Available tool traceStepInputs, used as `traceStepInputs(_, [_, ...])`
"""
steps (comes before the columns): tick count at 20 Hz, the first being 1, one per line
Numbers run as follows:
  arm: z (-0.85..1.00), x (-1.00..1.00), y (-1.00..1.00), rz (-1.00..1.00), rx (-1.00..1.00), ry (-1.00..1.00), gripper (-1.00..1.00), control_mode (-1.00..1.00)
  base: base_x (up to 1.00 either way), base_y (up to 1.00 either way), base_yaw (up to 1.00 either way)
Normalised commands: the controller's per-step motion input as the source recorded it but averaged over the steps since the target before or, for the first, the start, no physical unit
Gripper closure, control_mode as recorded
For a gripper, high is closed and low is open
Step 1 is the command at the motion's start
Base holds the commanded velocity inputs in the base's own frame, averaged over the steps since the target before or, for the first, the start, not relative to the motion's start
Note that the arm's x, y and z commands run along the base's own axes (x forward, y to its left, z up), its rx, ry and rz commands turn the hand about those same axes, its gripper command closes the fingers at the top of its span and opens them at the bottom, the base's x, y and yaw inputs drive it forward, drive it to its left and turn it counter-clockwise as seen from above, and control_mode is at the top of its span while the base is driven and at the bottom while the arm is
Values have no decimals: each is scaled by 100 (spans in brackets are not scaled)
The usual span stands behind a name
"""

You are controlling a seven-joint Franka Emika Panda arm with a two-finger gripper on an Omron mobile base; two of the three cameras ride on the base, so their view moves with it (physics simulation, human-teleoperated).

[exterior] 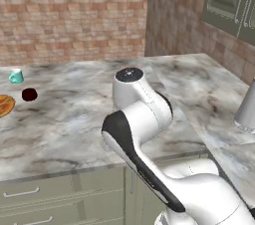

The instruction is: Take the pizza cutter from the drawer on the left and place it on the dining counter for cutting.

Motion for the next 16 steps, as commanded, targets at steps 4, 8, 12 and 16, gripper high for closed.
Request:
traceStepInputs(4, [-65, -31, 100, 29, -23, 0, -100, -100, 0, 0, 0])
traceStepInputs(8, [-44, -20, 100, 26, -21, 0, -100, -100, 0, 0, 0])
traceStepInputs(12, [-14, -2, 100, 15, -18, 0, -100, -100, 0, 0, 0])
traceStepInputs(16, [-33, 0, 100, 14, -22, -1, -100, -100, 0, 0, 0])
